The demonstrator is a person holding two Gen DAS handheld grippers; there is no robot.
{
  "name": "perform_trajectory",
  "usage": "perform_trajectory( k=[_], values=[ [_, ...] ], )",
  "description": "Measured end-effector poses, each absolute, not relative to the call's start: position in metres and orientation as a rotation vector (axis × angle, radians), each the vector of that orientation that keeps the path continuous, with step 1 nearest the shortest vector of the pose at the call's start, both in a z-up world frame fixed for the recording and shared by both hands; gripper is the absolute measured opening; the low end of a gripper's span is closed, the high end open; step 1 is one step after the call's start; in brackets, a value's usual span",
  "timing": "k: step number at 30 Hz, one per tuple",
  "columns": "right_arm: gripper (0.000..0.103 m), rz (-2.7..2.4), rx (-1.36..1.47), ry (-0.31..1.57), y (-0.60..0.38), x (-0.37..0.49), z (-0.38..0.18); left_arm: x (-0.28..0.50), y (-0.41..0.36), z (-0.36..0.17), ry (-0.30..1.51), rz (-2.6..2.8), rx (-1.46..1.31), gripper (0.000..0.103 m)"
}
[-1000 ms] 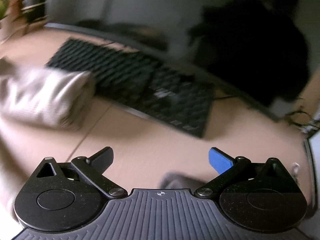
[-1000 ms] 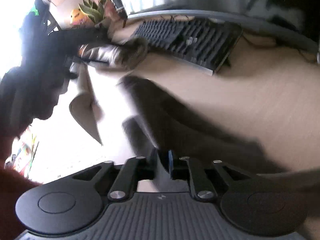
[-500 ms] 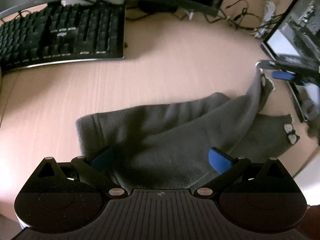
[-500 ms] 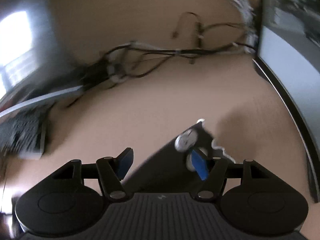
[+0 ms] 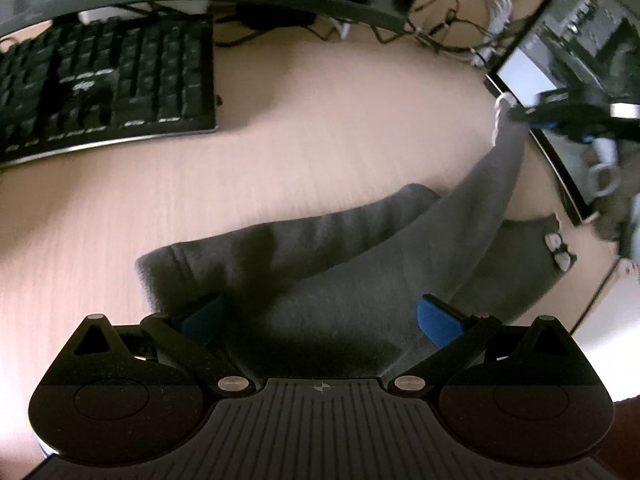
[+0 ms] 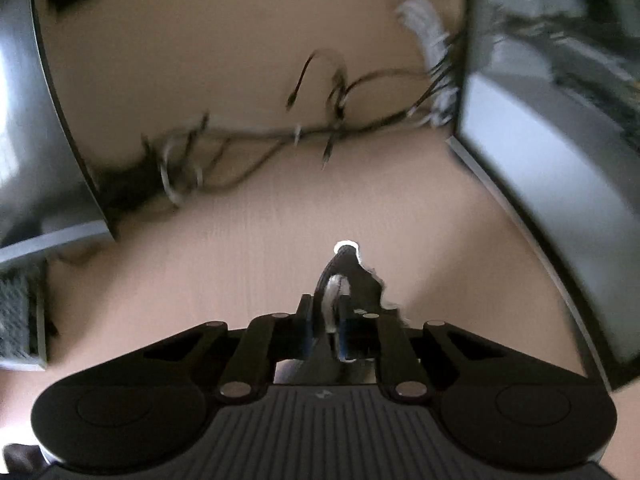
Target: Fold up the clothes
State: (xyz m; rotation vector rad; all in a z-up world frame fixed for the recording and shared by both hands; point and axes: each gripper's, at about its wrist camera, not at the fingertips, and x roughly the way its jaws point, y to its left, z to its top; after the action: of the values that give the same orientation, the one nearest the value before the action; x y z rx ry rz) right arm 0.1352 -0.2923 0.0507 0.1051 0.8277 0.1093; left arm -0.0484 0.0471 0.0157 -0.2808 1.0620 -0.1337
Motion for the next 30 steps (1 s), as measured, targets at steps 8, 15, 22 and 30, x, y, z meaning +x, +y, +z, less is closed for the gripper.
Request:
perform_trajectory(
  k=[8, 15, 22, 30],
  values=[
    [0.012, -0.012, 0.268, 0.844, -0.360, 0.053, 0.035, -0.040, 0.050, 0.014, 1.106, -0.247, -0.206, 0.103],
    [0.019, -0.105, 0.350, 0.881, -0.395, 0.019, 0.010, -0.034, 0.048, 0.015, 1.140, -0.286, -0.144, 0.103],
    [0.035, -0.163, 0.365, 0.845, -0.419, 0.002, 0.013, -0.052, 0.042, 0.027, 1.130, -0.299, -0.106, 0.103],
    [0.034, -0.072, 0.404, 0.855, -0.398, 0.033, -0.001, -0.060, 0.043, 0.021, 1.140, -0.273, -0.122, 0.103]
  ],
)
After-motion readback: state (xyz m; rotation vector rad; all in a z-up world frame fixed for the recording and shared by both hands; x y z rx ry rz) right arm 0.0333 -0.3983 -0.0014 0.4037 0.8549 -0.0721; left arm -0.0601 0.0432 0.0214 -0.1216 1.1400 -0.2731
